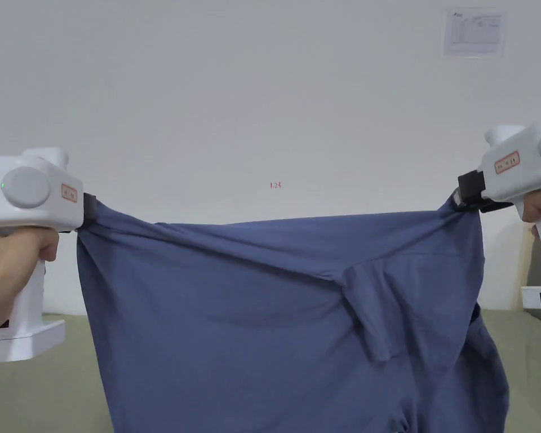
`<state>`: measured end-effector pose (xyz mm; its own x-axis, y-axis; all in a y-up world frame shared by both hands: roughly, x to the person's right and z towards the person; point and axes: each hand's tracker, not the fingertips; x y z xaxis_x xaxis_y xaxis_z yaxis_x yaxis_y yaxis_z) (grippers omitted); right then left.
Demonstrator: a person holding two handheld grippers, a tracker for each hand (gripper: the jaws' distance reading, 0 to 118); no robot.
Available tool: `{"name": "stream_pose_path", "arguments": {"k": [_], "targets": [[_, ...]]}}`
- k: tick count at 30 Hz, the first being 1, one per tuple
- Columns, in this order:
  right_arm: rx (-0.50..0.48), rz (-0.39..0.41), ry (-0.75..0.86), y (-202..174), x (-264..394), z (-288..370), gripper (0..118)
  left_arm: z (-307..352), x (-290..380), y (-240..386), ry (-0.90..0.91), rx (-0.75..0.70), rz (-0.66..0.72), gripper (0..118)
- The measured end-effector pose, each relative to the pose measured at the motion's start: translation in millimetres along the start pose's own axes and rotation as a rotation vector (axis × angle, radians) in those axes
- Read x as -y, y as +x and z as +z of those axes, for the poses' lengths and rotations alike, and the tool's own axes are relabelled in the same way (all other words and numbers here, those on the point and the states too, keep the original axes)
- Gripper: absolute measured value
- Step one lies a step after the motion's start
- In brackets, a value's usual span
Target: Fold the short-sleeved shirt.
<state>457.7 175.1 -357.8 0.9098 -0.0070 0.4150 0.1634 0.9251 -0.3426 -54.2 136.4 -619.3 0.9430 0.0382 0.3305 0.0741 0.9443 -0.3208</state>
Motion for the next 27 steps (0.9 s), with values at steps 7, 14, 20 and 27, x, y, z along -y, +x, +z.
{"name": "stream_pose_path", "arguments": {"k": [7, 14, 20, 27], "targets": [[-0.006, -0.019, -0.035, 4, 19, -64, 10, -51, 29, 7, -0.008, -0.015, -0.004, 0], [-0.041, -0.067, -0.176, 12, 120, -93, 10, -67, 120, 10, -0.136, 0.027, -0.015, 0], [-0.089, -0.091, -0.34, 10, 245, -55, 10, -28, 227, 1, -0.286, 0.06, -0.056, 0], [-0.126, -0.173, -0.417, 8, 372, 47, 10, 69, 324, -31, -0.379, 0.111, -0.02, 0]]}}
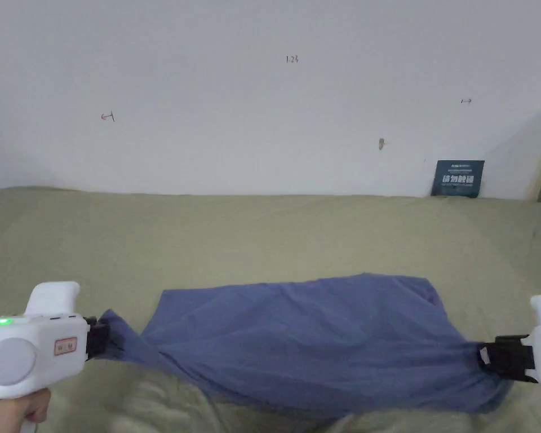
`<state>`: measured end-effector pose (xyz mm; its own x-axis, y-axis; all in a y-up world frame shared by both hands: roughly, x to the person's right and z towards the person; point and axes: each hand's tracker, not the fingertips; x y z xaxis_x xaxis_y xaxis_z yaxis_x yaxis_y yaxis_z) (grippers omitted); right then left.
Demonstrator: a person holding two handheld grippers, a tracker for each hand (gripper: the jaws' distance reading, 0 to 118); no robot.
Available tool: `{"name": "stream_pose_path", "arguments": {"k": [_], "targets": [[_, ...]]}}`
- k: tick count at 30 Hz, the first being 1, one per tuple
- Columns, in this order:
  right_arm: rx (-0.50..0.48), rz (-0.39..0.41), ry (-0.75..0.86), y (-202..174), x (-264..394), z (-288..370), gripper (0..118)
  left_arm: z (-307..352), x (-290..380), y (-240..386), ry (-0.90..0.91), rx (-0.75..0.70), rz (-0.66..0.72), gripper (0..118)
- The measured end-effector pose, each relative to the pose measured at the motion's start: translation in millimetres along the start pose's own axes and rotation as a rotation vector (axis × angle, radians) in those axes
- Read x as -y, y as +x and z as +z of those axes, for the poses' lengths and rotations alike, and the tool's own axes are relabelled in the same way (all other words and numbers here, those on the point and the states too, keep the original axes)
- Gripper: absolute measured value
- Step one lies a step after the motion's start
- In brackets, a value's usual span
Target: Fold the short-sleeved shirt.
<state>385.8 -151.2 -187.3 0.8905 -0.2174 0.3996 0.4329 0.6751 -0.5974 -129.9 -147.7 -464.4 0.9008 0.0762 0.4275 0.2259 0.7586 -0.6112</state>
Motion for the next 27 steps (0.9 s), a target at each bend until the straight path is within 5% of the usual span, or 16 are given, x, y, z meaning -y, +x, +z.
{"name": "stream_pose_path", "arguments": {"k": [10, 24, 26, 27], "targets": [[-0.042, -0.101, -0.036, 11, 126, 73, 10, 70, 101, -34, -0.09, 0.043, 0.058, 0], [-0.02, -0.141, -0.108, 21, 152, 63, 10, 79, 157, -42, -0.135, 0.076, 0.122, 3], [-0.011, -0.146, -0.111, 28, 157, 57, 14, 80, 159, -40, -0.119, 0.058, 0.111, 13], [0.029, -0.15, -0.104, 27, 157, 58, 42, 78, 160, -42, -0.124, 0.046, 0.107, 44]]}}
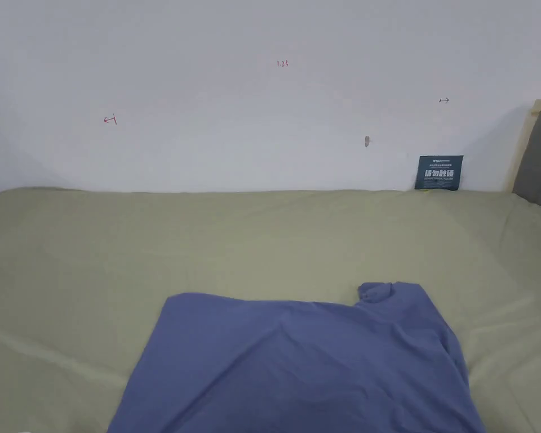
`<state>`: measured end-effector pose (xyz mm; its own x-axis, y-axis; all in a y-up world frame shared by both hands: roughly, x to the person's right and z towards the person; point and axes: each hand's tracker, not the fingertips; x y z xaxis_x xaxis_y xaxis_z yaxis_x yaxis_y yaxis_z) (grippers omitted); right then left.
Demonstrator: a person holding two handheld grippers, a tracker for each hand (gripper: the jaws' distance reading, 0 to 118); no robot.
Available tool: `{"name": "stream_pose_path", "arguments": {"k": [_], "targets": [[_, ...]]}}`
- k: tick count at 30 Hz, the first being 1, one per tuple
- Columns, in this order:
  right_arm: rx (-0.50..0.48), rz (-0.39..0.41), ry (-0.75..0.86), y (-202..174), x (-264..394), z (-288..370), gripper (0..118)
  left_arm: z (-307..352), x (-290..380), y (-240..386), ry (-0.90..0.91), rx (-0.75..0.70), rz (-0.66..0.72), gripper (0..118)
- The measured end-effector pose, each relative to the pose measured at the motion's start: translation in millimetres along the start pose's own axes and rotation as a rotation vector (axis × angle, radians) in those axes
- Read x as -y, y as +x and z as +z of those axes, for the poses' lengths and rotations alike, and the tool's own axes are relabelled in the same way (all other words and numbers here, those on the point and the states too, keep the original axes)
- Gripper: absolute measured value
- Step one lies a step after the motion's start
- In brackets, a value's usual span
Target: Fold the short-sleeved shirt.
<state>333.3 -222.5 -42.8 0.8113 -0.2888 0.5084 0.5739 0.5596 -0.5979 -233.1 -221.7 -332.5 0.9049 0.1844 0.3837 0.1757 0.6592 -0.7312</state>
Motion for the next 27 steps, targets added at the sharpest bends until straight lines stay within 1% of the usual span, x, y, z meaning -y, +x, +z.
{"name": "stream_pose_path", "arguments": {"k": [1, 2, 3, 4, 6, 8, 9, 10, 11, 12, 13, 14, 15, 16, 17, 18, 19, 20, 21, 22, 24, 25, 27], "targets": [[0.037, -0.002, 0.018, -1, 1, 0, 80, -3, 2, -3, -0.002, -0.002, 0.001, 82], [0.019, -0.004, 0.026, -2, 2, 1, 111, -1, 2, -2, 0.003, -0.001, 0.007, 114], [0.048, 0.006, 0.096, -6, -2, 8, 118, 12, -6, 1, 0.056, 0.026, 0.029, 117], [0.002, 0.002, 0.086, -10, -3, 12, 118, 25, -8, 10, 0.043, 0.017, 0.035, 116], [0.0, 0.016, 0.108, -22, -7, 22, 118, 53, -7, 33, 0.074, 0.023, 0.035, 116], [0.0, 0.044, 0.181, -39, -2, 37, 118, 74, -13, 51, 0.12, 0.037, 0.009, 116], [0.005, 0.058, 0.214, -48, -1, 43, 118, 23, -5, 10, 0.125, 0.046, -0.003, 116], [0.024, 0.065, 0.253, -57, 4, 49, 118, 23, -6, 12, 0.125, 0.056, -0.002, 116], [0.022, 0.08, 0.282, -65, 9, 55, 117, 23, -7, 15, 0.113, 0.081, -0.001, 114], [0.022, 0.104, 0.309, -74, 14, 60, 107, 24, -7, 19, 0.112, 0.089, -0.005, 104], [0.042, 0.12, 0.364, -83, 21, 66, 84, 40, -9, 44, 0.161, 0.068, -0.033, 81], [0.064, 0.135, 0.407, -91, 27, 70, 50, 43, -6, 50, 0.207, 0.055, -0.058, 48], [0.099, 0.159, 0.448, -100, 37, 74, 2, 44, -2, 56, 0.252, 0.025, -0.079, 0], [0.114, 0.172, 0.457, -107, 44, 75, 2, 56, -2, 76, 0.278, -0.009, -0.129, 0], [0.128, 0.157, 0.5, -112, 49, 79, 2, 79, -2, 104, 0.299, -0.027, -0.153, 0], [0.092, 0.163, 0.482, -114, 52, 81, 2, 85, 0, 115, 0.301, -0.018, -0.17, 0], [0.092, 0.171, 0.484, -116, 58, 81, 2, 91, 4, 127, 0.306, -0.032, -0.182, 0], [0.139, 0.193, 0.524, -121, 61, 83, 2, 85, 5, 121, 0.284, -0.017, -0.143, 0], [0.154, 0.221, 0.542, -125, 64, 84, 2, 71, 3, 101, 0.291, -0.005, -0.127, 0], [0.169, 0.24, 0.549, -128, 64, 84, 2, 70, 3, 98, 0.299, -0.008, -0.12, 0], [0.167, 0.242, 0.554, -130, 67, 84, 2, 67, -2, 93, 0.295, -0.011, -0.116, 0], [0.165, 0.241, 0.554, -131, 67, 84, 2, 72, 5, 106, 0.316, -0.021, -0.131, 0], [0.155, 0.236, 0.558, -130, 66, 83, 2, 68, -1, 104, 0.302, -0.025, -0.145, 0]]}}
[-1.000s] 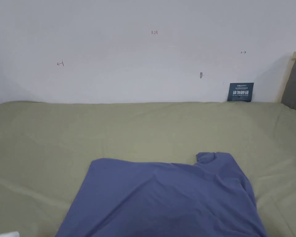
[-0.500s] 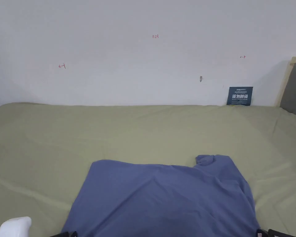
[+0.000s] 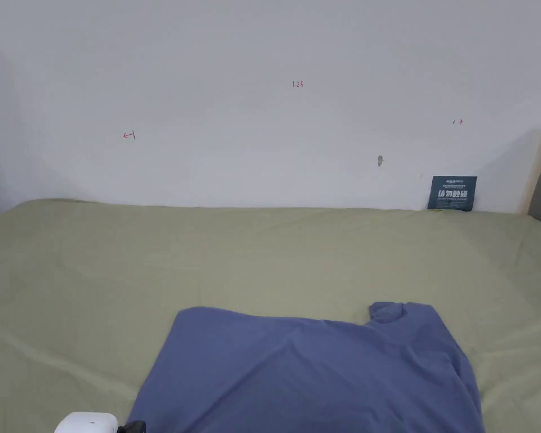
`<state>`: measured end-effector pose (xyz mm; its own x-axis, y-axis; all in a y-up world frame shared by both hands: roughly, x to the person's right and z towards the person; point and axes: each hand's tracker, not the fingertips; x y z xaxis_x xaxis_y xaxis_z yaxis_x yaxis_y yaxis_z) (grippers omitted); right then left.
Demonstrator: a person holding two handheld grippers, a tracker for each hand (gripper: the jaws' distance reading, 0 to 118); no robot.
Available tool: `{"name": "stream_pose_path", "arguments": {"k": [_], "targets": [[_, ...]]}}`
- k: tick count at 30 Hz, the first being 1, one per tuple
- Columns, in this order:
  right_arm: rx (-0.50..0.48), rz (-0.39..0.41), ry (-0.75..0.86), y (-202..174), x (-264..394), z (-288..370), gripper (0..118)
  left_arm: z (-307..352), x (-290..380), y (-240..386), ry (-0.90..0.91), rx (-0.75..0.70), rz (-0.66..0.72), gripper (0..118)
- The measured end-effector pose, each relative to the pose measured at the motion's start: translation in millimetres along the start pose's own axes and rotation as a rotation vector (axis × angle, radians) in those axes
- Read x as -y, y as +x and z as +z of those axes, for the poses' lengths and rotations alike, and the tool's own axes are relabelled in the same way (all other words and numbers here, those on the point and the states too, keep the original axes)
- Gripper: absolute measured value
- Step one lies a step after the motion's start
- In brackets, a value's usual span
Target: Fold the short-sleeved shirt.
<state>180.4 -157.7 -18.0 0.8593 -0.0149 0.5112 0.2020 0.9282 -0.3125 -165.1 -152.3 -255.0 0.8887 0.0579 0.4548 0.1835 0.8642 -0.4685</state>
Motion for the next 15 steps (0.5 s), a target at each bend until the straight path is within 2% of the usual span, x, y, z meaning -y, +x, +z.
{"name": "stream_pose_path", "arguments": {"k": [6, 12, 15], "targets": [[-0.024, -0.007, -0.033, -1, -1, -16, 2, -50, -20, -12, -0.061, 0.006, 0.01, 0], [-0.028, 0.004, -0.106, 1, 7, -56, 2, -180, -79, -36, -0.168, 0.044, 0.029, 0], [-0.021, -0.023, -0.162, 6, 12, -83, 2, -265, -104, -40, -0.237, 0.02, -0.007, 0]]}}
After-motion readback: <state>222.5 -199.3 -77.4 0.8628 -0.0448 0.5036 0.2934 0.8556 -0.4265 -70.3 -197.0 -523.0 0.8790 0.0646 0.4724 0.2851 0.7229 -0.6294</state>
